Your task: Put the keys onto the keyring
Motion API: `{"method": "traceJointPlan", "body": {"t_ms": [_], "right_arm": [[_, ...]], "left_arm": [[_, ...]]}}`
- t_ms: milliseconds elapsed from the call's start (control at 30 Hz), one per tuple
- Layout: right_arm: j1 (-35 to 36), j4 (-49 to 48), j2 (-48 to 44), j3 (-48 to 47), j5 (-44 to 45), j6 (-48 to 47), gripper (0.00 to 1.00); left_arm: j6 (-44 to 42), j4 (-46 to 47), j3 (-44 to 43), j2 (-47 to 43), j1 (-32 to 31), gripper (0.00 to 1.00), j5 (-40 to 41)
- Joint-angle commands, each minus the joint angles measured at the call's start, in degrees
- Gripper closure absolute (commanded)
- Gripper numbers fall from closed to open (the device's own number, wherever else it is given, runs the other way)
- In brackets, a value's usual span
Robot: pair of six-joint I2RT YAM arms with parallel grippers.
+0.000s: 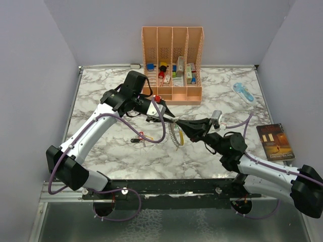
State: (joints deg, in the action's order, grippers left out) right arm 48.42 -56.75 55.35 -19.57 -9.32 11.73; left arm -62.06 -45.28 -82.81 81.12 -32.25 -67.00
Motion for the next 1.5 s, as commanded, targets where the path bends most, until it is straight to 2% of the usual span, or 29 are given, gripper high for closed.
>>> {"method": "traceJointPlan", "body": {"t_ms": [0,167,267,300,400,433,667,733,900,1067,1167,1300,1467], "right_arm": [[0.38,-0.84,-0.11,-2.22,-1.46,-0.66,0.98],[0.4,-0.47,0.2,-2.49,-2.13,-0.68,0.98],[0.38,-0.4,0.04,-2.58,-2.06,-0.93,0.98],[0.38,-0.31,-0.04,-2.58,-1.98,-0.93,0.98],[0.36,0.02,-0.25,-2.64,-1.93,-1.17,0.98],[0.4,0.13,-0.3,-2.54,-1.88,-1.18,0.98],[0.37,0.33,-0.42,-2.41,-1.58,-1.23,0.98],[0.39,0.33,-0.54,-2.33,-1.42,-1.26,0.98],[0.36,1.05,-1.12,-2.43,-1.31,-1.63,0.98],[0.42,1.12,-1.13,-2.4,-1.31,-1.53,0.98],[0.37,0.88,-1.01,-2.39,-1.31,-1.56,0.98],[0.36,0.85,-1.11,-2.55,-1.4,-1.7,0.98],[0.37,0.81,-1.17,-2.47,-1.22,-1.82,0.98]], "left_arm": [[0.88,1.3,0.13,0.37,-0.01,0.72,-2.52],[2.72,3.25,1.01,0.43,-0.27,0.7,-2.76],[3.13,3.74,1.15,0.58,-0.4,0.73,-2.94],[3.22,3.79,1.15,0.57,-0.37,0.76,-3.03],[3.32,3.78,1.35,0.57,-0.36,0.97,-3.07],[3.47,3.83,1.41,0.56,-0.36,1.0,-3.25],[6.86,6.6,2.2,0.3,-0.38,0.99,-4.06],[7.38,7.02,2.29,0.27,-0.38,0.91,-4.32],[7.48,6.96,2.3,0.04,-0.37,0.8,-3.81],[7.41,7.0,1.96,-0.1,-0.36,0.79,-3.98],[7.64,7.38,1.79,-0.05,-0.36,0.84,-4.28],[7.6,7.39,2.07,-0.06,-0.36,0.98,-4.5],[7.44,7.14,2.55,-0.46,-0.36,1.0,-4.07]]}}
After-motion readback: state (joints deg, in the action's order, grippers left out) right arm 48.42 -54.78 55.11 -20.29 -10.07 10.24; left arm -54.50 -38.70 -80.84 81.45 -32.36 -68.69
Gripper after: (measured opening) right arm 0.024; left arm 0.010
